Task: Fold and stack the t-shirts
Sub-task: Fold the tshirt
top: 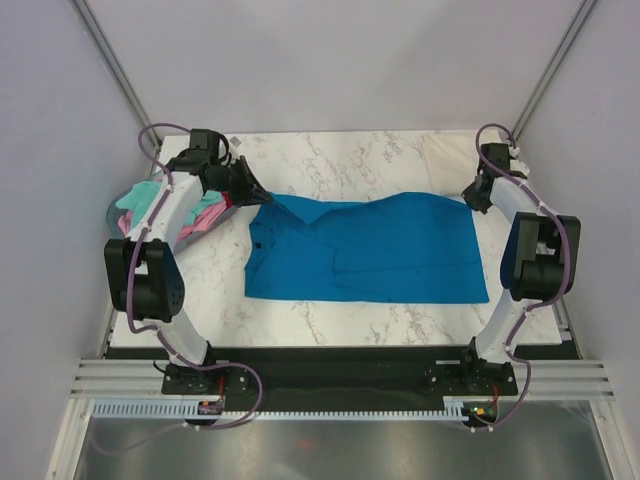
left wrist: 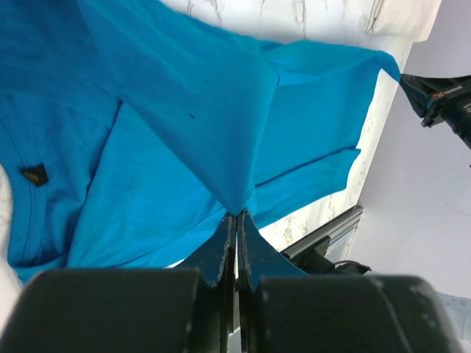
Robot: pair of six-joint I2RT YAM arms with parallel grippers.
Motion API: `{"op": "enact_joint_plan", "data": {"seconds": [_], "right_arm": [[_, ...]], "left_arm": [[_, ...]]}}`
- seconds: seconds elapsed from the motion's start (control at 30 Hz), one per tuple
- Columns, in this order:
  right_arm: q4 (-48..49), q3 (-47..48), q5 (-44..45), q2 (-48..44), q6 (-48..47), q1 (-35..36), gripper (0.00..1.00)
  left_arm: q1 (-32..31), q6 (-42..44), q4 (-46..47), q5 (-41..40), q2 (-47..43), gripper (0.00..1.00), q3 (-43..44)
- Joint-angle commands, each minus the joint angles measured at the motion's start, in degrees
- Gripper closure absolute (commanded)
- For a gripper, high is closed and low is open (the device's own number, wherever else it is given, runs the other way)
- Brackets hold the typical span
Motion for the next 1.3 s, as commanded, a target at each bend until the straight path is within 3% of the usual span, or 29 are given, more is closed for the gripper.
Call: {"op": "enact_joint_plan", "data": {"seconds": [0.0,0.47,0.97,1.27], "right_arm": [[1.6,-3.2,1.1,-4.9,-3.5,-0.5,1.0],[3.5,-15.4,-7.5,-13.4,-11.4,-2.5,1.0],[2.5,-19.3,-2.9,-17.9,-13.8,-4.2,1.0],[4.3,-27.7,-6.8,-21.5,-12.3,-4.4,1.0]], "left_arm": [[0.3,2.9,-0.4,2.7,-4.6,0.98,-3.8],[0.3,2.9,0.3,0.1,-12.8,0.98,-16.0],[0.4,5.7,-3.4,-6.3,-14.7,0.98,-13.6],[0.4,6.9,-3.2,-8.0,-15.9,0.98,-19.5]]}}
